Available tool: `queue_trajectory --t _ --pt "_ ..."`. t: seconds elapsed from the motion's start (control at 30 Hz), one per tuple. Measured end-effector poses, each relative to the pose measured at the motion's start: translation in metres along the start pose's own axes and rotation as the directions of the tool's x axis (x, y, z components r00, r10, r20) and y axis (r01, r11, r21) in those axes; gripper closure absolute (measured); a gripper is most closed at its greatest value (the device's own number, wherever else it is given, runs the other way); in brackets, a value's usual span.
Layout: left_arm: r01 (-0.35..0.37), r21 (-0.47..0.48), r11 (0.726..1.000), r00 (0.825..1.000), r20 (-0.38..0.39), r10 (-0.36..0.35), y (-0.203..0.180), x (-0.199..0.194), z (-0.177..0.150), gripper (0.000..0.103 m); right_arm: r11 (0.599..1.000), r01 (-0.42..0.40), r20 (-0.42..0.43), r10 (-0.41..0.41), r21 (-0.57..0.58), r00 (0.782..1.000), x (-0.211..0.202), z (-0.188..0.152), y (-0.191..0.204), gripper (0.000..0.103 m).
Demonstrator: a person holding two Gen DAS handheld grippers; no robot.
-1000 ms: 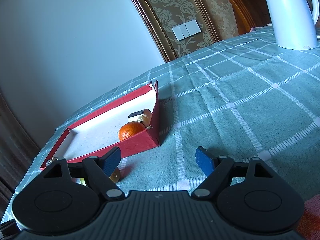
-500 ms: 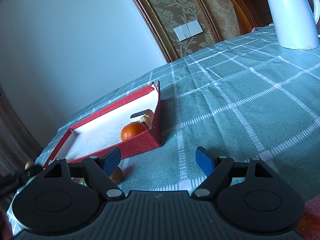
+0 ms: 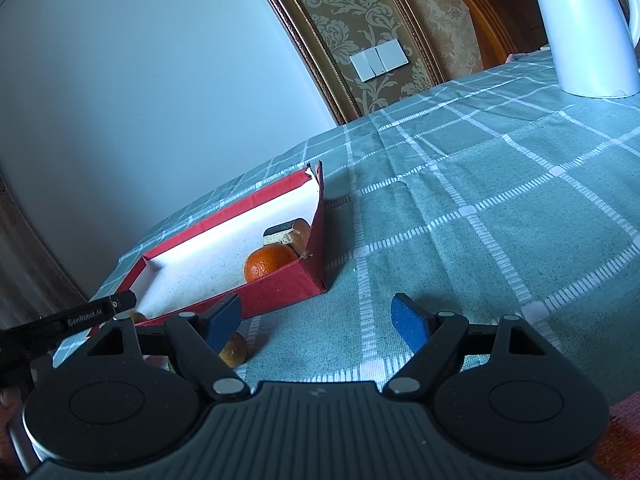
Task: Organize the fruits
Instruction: 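Close the left gripper on the kiwi and carry it into the tray, then move the right gripper onto the brown kiwi on the table and close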
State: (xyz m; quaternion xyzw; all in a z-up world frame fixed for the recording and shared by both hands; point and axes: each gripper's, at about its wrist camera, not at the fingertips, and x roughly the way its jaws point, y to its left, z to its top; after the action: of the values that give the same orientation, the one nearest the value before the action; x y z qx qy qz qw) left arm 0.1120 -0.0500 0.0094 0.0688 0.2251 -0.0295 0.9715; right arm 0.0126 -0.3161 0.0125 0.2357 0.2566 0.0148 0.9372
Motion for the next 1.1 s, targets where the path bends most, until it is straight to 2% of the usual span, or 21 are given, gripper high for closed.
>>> queue_trajectory --t 0.13,0.23,0.43,0.57,0.67,0.8,0.9,0.97,1.1 --pt "0.016 0.011 1.0 0.999 0.044 -0.016 0.004 -0.028 -0.011 0.015 1.0 0.001 0.001 -0.001 0.001 1.0 0.0 0.0 0.0 0.021" --pt "0.042 0.009 0.999 0.997 0.061 -0.043 0.01 -0.05 -0.024 0.012 1.0 0.002 0.002 -0.002 0.002 1.0 0.001 0.0 0.0 0.021" --pt "0.026 -0.021 0.999 0.999 0.048 -0.025 0.023 -0.072 -0.054 0.01 1.0 0.007 0.003 -0.007 0.007 1.0 0.001 0.001 -0.001 0.021" --pt "-0.001 -0.05 0.999 0.998 0.056 0.003 0.032 -0.073 -0.063 0.004 1.0 0.01 0.0 -0.01 0.008 1.0 0.001 0.001 -0.002 0.021" --pt "0.011 -0.098 0.995 0.997 0.075 -0.004 0.041 -0.074 -0.063 0.0 1.0 0.01 -0.003 -0.01 0.008 1.0 0.002 0.001 -0.002 0.021" --pt "0.01 -0.12 0.993 0.998 0.065 -0.003 0.046 -0.071 -0.062 0.0 1.0 0.01 -0.01 -0.01 -0.003 1.0 0.001 0.001 0.0 0.021" --pt "0.017 -0.125 0.992 0.997 0.072 -0.008 0.047 -0.072 -0.063 0.0 0.997 0.012 -0.038 -0.015 -0.074 0.999 0.0 -0.002 0.01 0.021" --pt "0.014 -0.119 0.993 0.997 0.079 -0.005 0.046 -0.073 -0.063 0.0 0.987 0.0 -0.064 -0.011 -0.163 0.998 -0.002 -0.006 0.022 0.021" --pt "0.009 -0.113 0.994 0.997 0.083 0.001 0.044 -0.074 -0.063 0.0 0.932 -0.024 -0.109 -0.017 -0.361 0.994 -0.003 -0.014 0.049 0.021"
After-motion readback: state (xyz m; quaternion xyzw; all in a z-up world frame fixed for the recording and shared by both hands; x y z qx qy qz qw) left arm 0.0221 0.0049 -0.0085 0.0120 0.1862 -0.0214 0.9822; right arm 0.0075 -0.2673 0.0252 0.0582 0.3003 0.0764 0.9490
